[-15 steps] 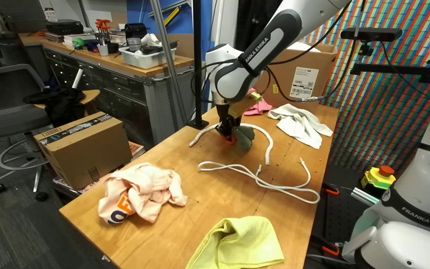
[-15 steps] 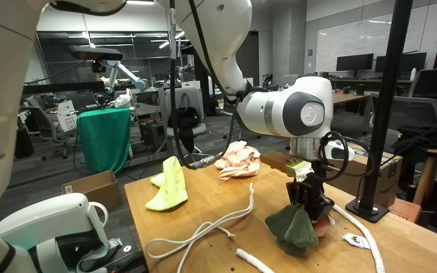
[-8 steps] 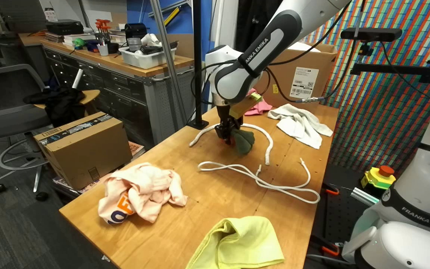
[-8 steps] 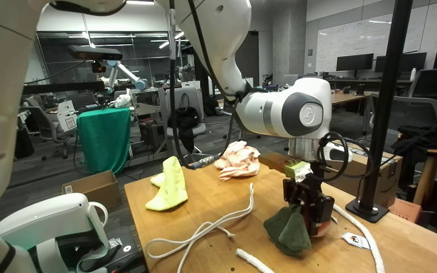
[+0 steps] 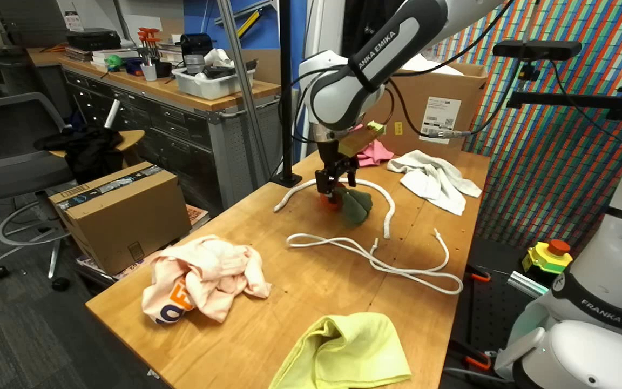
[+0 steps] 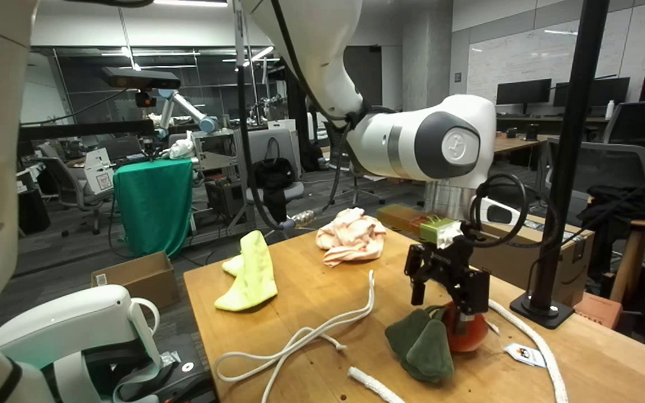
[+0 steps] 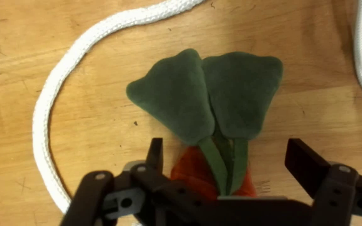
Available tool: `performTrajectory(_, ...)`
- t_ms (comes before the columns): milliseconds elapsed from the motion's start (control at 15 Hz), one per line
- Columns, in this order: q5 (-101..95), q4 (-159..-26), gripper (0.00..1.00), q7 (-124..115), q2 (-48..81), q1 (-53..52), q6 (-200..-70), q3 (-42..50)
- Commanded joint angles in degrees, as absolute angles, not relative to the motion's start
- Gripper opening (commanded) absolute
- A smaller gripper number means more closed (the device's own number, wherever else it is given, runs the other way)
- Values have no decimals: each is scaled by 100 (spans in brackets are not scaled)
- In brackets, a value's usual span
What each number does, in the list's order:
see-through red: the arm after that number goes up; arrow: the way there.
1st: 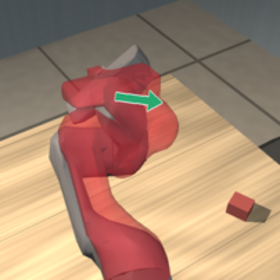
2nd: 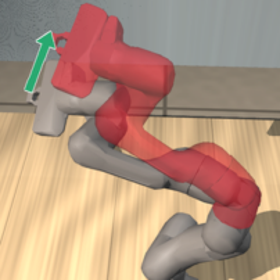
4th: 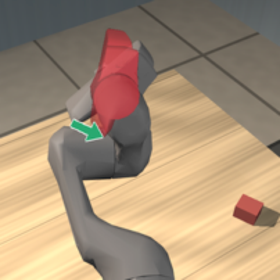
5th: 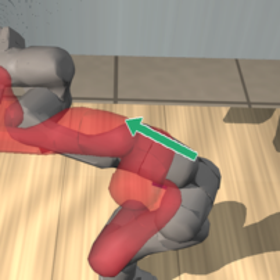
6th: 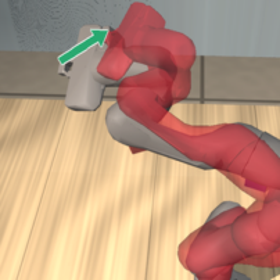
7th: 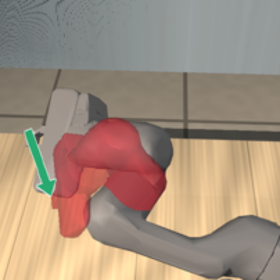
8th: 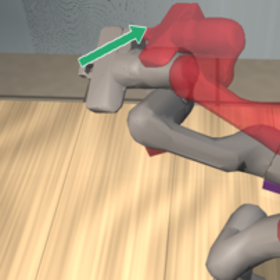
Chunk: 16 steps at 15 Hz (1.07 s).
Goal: Move the peach shirt and green towel to the left then move the green towel towards you, then move the pink shirt to the right, then move the white towel to the right, move one rope towards you
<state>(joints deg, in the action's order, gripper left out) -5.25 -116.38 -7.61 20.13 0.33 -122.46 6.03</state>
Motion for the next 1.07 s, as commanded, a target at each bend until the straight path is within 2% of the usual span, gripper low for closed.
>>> performTrajectory(0, -203, -11694, 100, -287, 1518, 239, -11794, 450)
performTrajectory(733, -403, -11683, 100, -204, 567, 434, -11364, 621)
performTrajectory(1000, -256, -11783, 100, 489, -106, 557, -11019, 619)
